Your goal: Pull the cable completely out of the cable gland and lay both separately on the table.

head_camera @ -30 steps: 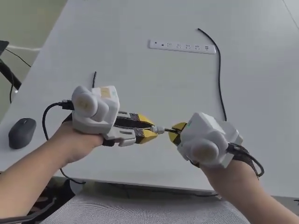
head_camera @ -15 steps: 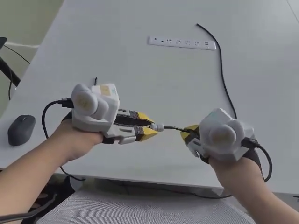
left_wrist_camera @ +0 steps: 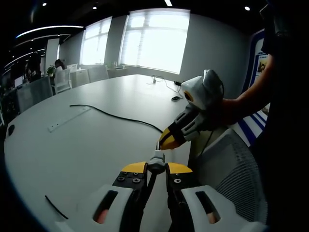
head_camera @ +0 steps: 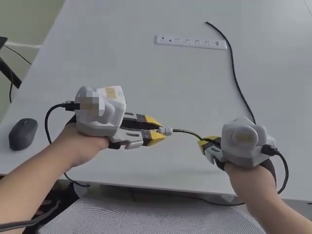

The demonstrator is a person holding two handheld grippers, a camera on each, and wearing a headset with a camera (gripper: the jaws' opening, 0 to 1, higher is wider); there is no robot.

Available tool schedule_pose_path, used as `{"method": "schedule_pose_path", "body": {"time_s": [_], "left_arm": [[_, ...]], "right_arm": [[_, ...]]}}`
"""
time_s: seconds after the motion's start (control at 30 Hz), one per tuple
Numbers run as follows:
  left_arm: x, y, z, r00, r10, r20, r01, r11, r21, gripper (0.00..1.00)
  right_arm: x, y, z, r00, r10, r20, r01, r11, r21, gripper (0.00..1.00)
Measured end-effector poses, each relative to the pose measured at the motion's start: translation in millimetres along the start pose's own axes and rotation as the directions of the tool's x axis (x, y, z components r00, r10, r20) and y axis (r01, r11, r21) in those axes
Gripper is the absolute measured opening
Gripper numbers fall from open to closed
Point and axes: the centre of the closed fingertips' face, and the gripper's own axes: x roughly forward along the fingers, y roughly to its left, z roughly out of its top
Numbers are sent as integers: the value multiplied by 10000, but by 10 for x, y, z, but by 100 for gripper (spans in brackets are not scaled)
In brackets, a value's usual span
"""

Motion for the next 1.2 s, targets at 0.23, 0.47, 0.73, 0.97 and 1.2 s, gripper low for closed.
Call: {"method": "schedule_pose_path", "body": {"time_s": [0.23, 0.47, 0.73, 0.97, 1.2], "left_arm": [[-1, 6, -15, 10000, 37, -49, -37, 10000, 4, 15], [-16, 19, -39, 9999, 100, -77, -100, 9999, -52, 15], [-33, 52, -34, 9999, 129, -84, -130, 9999, -92, 15], [-47, 62, -31, 9999, 140, -50, -140, 9997, -185, 15], [-44, 51, -51, 9999, 94, -112, -96, 9997, -224, 15]], "right_arm": [[16, 30, -42, 9999, 101, -45, -100, 9992, 389, 1], [-29, 49, -58, 9996, 267, -3, -267, 9982, 535, 3], [-61, 86, -50, 9988, 489, 62, -491, 9980, 396, 5], [-236, 231, 197, 9963, 735, 457, -661, 9870, -1466, 17], [-265, 624, 560, 9922, 1137, 520, -764, 8808, -4674, 15]]}}
